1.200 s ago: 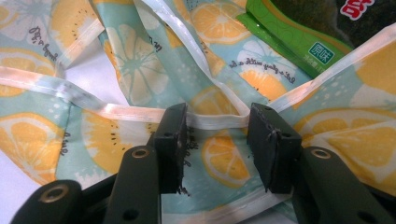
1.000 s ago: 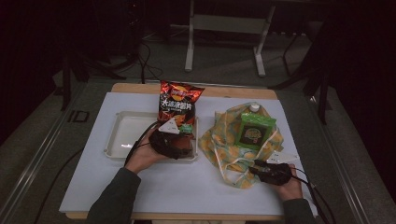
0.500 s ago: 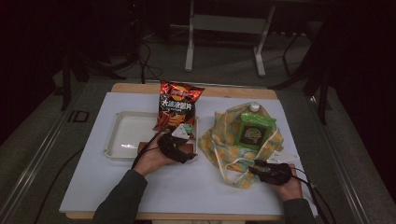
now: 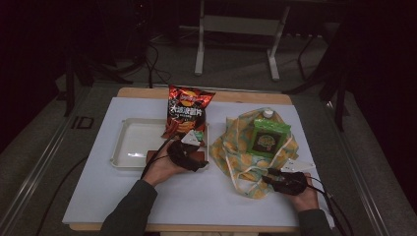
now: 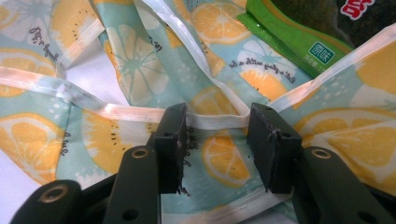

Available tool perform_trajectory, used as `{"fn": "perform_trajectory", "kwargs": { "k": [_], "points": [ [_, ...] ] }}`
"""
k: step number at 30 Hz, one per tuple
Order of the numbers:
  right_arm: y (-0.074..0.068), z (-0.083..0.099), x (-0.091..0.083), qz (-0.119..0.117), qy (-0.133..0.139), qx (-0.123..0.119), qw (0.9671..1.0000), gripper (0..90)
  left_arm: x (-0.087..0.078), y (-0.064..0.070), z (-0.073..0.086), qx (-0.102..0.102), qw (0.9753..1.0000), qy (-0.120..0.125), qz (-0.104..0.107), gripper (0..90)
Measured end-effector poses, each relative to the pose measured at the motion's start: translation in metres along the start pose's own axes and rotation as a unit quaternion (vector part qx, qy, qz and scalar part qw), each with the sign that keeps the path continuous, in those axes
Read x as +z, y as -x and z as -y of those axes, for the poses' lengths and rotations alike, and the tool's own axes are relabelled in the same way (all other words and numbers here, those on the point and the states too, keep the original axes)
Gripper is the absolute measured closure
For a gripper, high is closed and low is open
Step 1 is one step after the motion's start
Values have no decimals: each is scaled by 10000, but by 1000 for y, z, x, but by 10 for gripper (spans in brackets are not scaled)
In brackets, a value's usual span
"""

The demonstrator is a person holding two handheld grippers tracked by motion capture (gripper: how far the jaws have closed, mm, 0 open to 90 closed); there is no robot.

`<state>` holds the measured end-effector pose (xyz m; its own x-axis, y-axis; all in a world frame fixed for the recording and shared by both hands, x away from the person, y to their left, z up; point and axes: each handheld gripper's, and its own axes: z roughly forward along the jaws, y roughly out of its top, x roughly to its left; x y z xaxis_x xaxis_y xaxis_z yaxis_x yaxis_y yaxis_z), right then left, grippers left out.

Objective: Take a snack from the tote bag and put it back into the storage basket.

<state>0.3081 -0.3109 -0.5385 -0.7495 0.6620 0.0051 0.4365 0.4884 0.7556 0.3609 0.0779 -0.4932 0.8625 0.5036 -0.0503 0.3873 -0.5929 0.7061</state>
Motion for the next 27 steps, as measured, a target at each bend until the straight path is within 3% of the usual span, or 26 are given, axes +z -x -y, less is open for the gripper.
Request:
{"fn": "perform_trajectory", "kwargs": {
  "k": [11, 18, 21, 27],
  "points": [
    [0, 0, 0, -1, 0, -5, 10000, 573, -10, -2, -2, -88, 9995, 259, -139, 258],
    [0, 0, 0, -11, 1, 4, 10000, 572, -22, -1, -5, -85, 9985, 506, -207, 449],
    [0, 0, 0, -7, 1, 3, 10000, 573, -26, 0, -7, -152, 9974, 653, -247, 475],
    [0, 0, 0, -4, 7, -7, 10000, 572, -29, 7, -16, -86, 9967, 792, -158, 475]
  ]
}}
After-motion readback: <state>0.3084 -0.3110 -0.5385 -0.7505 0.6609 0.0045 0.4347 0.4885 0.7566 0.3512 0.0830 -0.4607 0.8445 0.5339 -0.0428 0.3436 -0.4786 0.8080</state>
